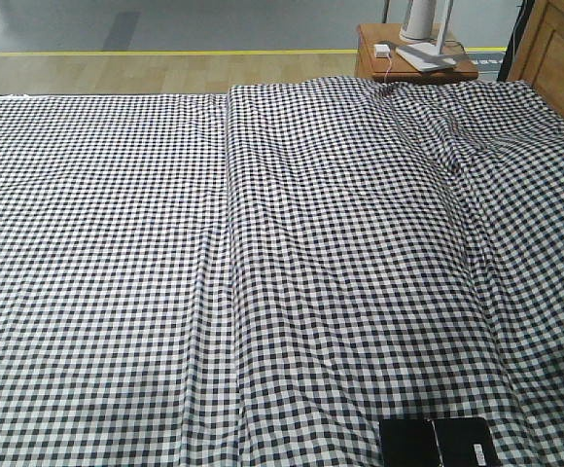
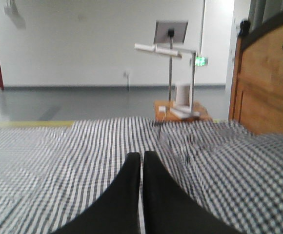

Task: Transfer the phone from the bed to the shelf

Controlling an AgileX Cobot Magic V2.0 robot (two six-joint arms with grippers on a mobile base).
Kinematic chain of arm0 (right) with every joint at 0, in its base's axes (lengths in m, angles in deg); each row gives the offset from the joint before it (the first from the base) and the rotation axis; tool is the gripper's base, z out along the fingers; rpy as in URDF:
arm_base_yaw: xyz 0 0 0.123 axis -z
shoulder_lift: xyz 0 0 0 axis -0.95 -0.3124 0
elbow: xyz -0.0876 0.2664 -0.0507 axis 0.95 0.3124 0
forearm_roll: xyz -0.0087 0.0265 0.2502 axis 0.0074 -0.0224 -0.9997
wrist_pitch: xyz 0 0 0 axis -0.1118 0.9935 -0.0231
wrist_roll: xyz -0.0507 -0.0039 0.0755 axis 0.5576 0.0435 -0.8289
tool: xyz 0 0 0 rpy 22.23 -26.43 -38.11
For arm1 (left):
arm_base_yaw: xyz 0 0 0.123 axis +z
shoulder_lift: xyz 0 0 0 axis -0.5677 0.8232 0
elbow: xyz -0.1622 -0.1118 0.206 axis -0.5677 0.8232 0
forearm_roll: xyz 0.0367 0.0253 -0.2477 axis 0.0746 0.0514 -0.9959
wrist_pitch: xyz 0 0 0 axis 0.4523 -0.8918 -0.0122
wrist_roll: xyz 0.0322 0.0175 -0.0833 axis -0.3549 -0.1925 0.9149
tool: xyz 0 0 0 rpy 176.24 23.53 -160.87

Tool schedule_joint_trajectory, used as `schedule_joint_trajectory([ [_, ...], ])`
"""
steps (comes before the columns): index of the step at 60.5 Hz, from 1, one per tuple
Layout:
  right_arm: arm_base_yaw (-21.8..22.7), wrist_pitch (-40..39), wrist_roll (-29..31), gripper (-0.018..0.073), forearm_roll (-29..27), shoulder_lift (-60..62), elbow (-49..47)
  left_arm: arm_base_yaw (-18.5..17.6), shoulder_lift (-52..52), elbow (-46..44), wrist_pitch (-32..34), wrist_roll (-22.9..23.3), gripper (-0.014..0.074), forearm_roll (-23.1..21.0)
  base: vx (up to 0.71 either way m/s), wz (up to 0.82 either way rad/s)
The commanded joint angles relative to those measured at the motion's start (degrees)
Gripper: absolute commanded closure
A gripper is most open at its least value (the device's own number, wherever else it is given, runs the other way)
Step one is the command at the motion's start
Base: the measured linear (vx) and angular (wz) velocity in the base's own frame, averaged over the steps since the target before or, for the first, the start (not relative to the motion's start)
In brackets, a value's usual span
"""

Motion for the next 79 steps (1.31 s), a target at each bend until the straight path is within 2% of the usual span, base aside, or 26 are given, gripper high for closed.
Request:
schedule_joint_trajectory([
  [1, 0.21, -12.27, 0.21, 0.0564, 0.32, 0.63, 0.08, -0.34, -0.64, -1.27, 4.16, 0.33, 0.0595, -0.52, 0.0, 0.0],
  [6, 0.21, -19.22, 0.21, 0.0564, 0.32, 0.63, -0.08, -0.34, -0.64, -1.27, 4.16, 0.33, 0.0595, -0.52, 0.0, 0.0],
  [10, 0.21, -21.88, 0.21, 0.0564, 0.32, 0.63, -1.23, -0.34, -0.64, -1.27, 4.16, 0.33, 0.0595, -0.52, 0.0, 0.0],
  [27, 0.21, -20.23, 0.69, 0.0564, 0.32, 0.04, -16.55, -0.34, -0.64, -1.27, 4.16, 0.33, 0.0595, -0.52, 0.0, 0.0],
  [42, 0.21, -9.91, 0.69, 0.0564, 0.49, -7.69, -34.83, -0.34, -0.64, -1.27, 4.16, 0.33, 0.0595, -0.52, 0.0, 0.0],
  [53, 0.21, -0.51, 0.69, 0.0564, 0.49, -15.43, -43.15, -0.34, -0.64, -1.27, 4.16, 0.33, 0.0595, -0.52, 0.0, 0.0],
  [69, 0.21, 14.43, 0.69, 0.0557, 0.49, -27.94, -45.88, -0.34, -0.64, -1.27, 4.16, 0.33, 0.0595, -0.52, 0.0, 0.0],
  [79, 0.21, 21.12, 0.69, 0.0498, 0.49, -34.75, -45.88, -0.34, -0.64, -1.27, 4.16, 0.33, 0.0595, -0.52, 0.0, 0.0],
])
